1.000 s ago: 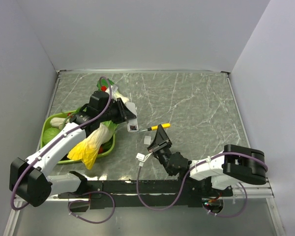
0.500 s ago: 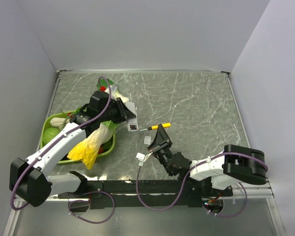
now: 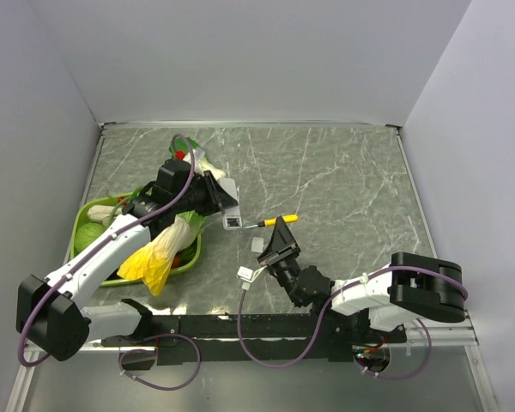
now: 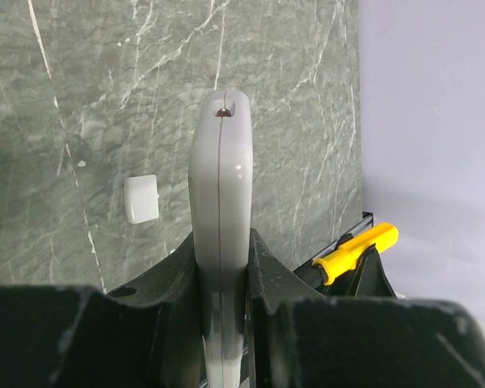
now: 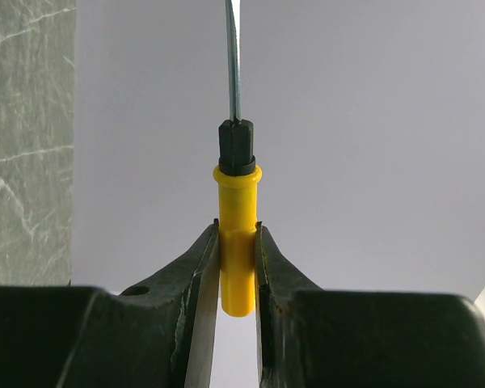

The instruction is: Unload the batteries from the remote control

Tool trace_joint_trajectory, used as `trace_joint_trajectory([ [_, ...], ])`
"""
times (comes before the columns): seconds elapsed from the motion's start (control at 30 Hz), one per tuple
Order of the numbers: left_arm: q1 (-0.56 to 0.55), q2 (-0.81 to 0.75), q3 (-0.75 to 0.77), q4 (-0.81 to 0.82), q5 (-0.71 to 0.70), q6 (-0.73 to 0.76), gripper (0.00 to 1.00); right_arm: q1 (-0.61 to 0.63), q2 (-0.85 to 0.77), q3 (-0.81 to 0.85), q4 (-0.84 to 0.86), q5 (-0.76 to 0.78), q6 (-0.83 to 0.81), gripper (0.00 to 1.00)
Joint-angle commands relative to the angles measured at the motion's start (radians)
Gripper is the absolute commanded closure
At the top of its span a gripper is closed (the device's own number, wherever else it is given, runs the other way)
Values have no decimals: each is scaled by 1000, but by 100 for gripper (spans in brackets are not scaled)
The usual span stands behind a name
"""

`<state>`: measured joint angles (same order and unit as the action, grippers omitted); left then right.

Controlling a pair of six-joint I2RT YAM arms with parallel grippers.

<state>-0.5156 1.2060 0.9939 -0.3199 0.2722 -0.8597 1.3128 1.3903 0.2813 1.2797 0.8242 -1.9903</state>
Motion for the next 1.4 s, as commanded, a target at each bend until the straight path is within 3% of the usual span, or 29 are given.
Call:
trace_joint_trajectory([
  [0.0, -12, -22, 5, 22, 16, -24, 99, -9, -7, 41, 339, 9, -337, 100],
  [1.37, -17, -22, -3, 31, 2, -32, 99, -12, 67, 32, 362, -10, -346, 100],
])
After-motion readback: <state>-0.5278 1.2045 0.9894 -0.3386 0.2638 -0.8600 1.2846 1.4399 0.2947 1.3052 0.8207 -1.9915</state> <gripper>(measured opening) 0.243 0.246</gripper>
